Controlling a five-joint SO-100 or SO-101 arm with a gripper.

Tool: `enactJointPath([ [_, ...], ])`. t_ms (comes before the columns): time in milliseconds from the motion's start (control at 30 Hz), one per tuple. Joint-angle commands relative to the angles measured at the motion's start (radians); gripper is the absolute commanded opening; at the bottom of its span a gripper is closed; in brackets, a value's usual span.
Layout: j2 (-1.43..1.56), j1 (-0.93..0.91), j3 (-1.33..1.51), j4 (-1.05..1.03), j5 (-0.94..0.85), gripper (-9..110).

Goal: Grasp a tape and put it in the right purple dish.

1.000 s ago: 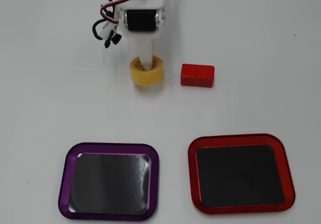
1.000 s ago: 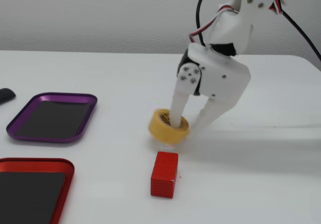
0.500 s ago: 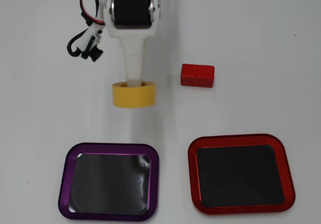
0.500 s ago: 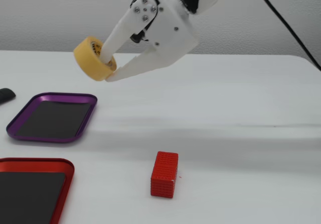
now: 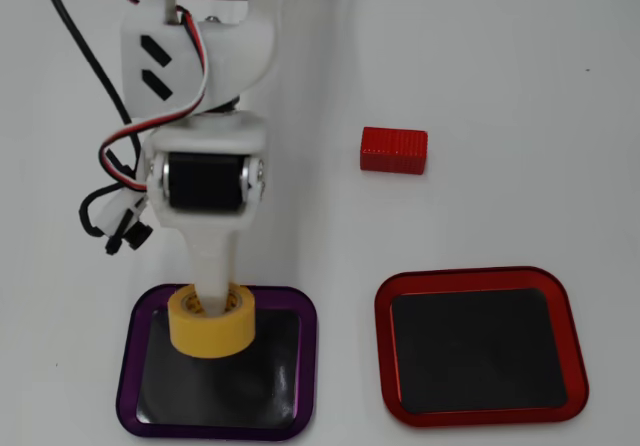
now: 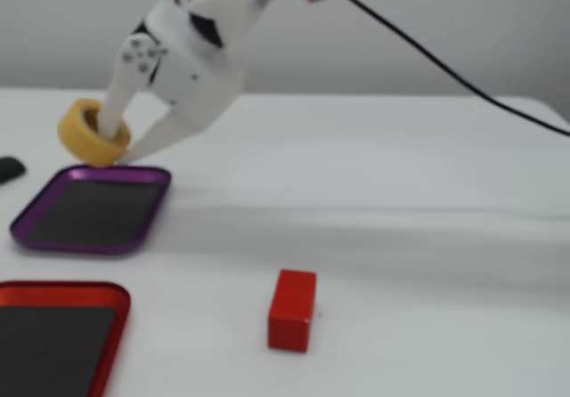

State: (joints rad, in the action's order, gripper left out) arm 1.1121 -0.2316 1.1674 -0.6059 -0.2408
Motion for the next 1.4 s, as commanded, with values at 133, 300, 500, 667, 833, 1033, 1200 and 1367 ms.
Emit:
enactJointPath([
  [133, -0.049, -0.003, -0.242, -0.279, -0.003, 0],
  [300, -0.049, 0.008, -0.327, -0.457, 0.008, 9],
  [500, -0.048, -0.002, -0.44, -0.663, 0.112, 17],
  [667, -0.003, 0.008, -0.646, -0.974, 0.124, 17],
  [833, 0.133, 0.011, -0.732, -1.097, 0.126, 17],
  [1033, 0.434, 0.003, -0.397, -1.095, 0.126, 17],
  [1200, 0.727, 0.009, -0.057, -1.08, 0.126, 17],
  [1367, 1.02, 0.009, 0.27, -1.035, 0.124, 17],
])
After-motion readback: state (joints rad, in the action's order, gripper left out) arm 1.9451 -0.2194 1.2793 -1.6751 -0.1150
